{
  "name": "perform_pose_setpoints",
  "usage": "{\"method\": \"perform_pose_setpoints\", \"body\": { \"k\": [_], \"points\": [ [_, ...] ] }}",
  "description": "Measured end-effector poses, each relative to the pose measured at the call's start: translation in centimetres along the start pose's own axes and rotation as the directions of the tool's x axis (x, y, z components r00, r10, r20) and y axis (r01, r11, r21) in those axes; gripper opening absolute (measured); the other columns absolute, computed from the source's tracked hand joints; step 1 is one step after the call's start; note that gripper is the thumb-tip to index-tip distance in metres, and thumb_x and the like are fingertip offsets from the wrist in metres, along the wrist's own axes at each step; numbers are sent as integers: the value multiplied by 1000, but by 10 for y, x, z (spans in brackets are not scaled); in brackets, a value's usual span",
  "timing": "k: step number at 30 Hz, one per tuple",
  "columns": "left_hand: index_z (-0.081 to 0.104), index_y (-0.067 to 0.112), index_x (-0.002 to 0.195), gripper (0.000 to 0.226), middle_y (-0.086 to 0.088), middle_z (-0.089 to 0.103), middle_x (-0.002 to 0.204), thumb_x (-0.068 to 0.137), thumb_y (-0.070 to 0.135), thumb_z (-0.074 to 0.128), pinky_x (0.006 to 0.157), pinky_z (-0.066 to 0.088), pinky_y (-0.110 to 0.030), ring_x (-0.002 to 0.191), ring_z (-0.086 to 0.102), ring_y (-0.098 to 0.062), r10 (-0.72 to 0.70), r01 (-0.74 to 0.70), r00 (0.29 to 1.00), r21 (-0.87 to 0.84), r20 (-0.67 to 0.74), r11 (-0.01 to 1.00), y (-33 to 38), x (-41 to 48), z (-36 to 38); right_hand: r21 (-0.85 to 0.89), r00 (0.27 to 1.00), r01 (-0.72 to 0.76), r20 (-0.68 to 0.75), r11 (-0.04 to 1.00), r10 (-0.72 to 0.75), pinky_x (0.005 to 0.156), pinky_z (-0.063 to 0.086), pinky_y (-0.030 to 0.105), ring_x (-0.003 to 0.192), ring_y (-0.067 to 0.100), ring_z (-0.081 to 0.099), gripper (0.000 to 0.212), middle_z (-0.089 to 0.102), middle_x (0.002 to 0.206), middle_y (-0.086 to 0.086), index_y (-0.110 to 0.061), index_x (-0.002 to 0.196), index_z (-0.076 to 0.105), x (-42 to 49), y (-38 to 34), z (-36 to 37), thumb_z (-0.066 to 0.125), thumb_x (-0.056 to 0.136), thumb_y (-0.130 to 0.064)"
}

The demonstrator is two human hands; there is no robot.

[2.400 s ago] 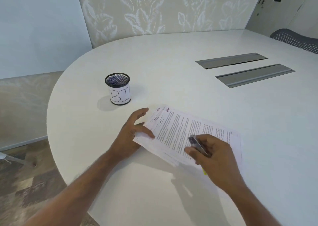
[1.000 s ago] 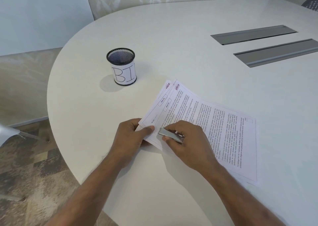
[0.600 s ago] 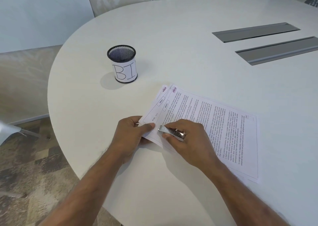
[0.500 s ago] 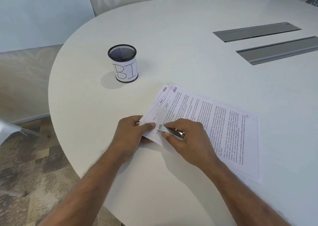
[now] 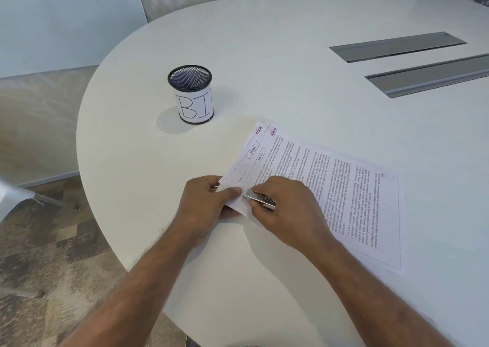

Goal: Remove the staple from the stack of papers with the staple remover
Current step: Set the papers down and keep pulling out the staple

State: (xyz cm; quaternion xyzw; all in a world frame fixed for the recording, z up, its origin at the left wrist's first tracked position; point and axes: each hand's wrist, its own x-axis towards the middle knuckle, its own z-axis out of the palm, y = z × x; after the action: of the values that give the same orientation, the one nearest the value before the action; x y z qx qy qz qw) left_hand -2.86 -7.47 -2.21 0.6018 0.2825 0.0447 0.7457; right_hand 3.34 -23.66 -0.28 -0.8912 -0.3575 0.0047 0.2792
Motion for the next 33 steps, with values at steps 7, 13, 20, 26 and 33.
{"method": "perform_pose_setpoints", "body": {
  "k": [7,13,20,26,33],
  "points": [
    [79,2,90,12,-14,82,81,89,-6,70,59,63,-31,67,79,-24,-41,41,998,-19,40,999,6,1,-1,-16,997,42,-58,999,-43,76,47,38,83,16,62,15,71,90,-9,-22,98,71,-4,6,7,65,92,-34],
    [81,5,82,17,-15,82,81,89,-5,70,58,63,-30,67,79,-23,-109,113,990,-49,89,992,11,2,-3,7,993,88,-75,996,-87,73,50,41,83,20,64,17,70,95,-3,-15,104,70,-5,9,10,63,94,-27],
    [84,10,73,28,-14,83,85,90,-5,69,62,63,-28,72,79,-23,-94,98,993,-68,71,993,9,2,-3,212,1000,9,-18,977,-6,66,46,28,77,8,57,21,66,85,-7,-19,97,68,1,15,13,58,97,-37],
    [82,5,78,20,-14,82,84,88,-7,70,63,65,-30,70,79,-24,-104,106,994,-68,32,992,10,2,-3,479,994,-103,80,872,73,52,37,36,54,14,43,36,52,60,6,-12,78,65,7,21,13,57,95,-42],
    [79,-1,85,9,-16,81,82,87,-6,71,61,64,-31,67,77,-26,-110,109,994,-48,-17,993,9,2,-2,567,986,-165,111,807,123,54,38,26,54,6,45,21,56,58,-7,-22,88,73,6,25,17,63,93,-40]
  ]
}}
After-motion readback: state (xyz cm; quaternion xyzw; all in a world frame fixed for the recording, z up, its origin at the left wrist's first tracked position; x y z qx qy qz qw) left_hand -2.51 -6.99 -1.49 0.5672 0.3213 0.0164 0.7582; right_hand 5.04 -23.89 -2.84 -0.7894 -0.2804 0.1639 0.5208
